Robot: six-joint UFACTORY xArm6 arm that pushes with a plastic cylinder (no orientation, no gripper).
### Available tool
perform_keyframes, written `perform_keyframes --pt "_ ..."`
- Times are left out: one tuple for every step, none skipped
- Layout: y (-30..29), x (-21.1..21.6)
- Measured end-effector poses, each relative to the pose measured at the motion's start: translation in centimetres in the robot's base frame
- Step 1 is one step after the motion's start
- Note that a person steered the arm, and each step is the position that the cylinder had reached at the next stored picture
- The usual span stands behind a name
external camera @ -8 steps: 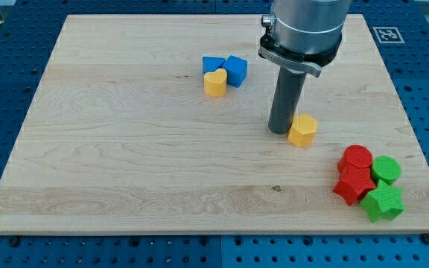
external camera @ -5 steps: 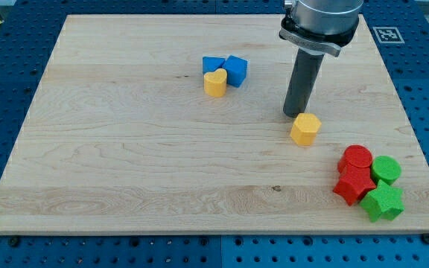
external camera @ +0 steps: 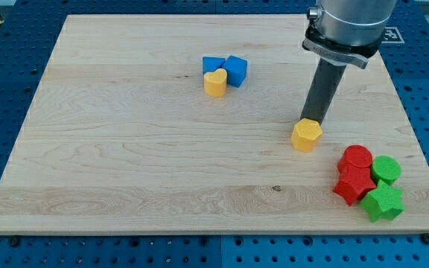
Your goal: Push the yellow hexagon to the red blocks
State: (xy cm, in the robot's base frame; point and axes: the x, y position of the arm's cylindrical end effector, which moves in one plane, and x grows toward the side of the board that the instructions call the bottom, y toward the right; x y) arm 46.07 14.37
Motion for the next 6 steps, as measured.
perform_keyframes --pt "0.2 0.0" --pt "0.2 0.2" --pt "0.2 3.3" --pt "0.2 3.4" --pt "0.2 4.5" --pt "0.2 4.5"
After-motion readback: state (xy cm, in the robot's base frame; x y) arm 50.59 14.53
